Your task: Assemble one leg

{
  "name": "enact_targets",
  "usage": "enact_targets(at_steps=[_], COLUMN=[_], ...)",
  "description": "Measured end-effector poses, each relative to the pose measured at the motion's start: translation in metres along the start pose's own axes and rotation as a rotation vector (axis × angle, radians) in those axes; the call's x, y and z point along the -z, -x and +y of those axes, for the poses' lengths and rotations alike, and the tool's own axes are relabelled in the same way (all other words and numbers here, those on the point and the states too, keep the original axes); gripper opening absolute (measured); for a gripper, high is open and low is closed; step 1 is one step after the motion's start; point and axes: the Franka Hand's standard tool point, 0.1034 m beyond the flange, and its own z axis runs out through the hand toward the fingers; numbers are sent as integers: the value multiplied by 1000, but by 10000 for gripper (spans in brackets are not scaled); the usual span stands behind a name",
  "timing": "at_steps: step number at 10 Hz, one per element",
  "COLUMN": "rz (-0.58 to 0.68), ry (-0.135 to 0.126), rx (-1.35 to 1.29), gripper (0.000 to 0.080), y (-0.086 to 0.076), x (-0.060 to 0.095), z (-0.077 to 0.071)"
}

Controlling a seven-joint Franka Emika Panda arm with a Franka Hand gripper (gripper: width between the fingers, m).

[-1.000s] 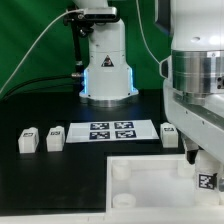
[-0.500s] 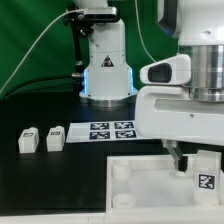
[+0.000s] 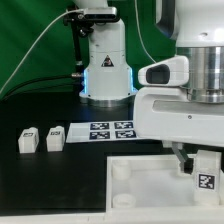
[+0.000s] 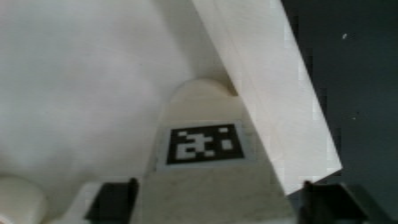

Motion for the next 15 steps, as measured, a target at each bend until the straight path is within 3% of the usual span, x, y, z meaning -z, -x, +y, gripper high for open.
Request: enact_targets(at_steps=[1,2,5,6,7,10,13,15], rz=[0,0,-51,-75,-84,-89,-83,-83], ry=[1,1,13,-33,-95,-87,-79,-79], rx=[-103,-155,-647,-850,-1032,-1284,-1321,-1321], gripper=[290,291,291,291,291,292,307,612], y=[0,-1,-3,-2,0,0,-1,-1], x=[0,0,-1,-1,-2,-2,-2,-3], z=[1,1,3,4,7,6,10,10])
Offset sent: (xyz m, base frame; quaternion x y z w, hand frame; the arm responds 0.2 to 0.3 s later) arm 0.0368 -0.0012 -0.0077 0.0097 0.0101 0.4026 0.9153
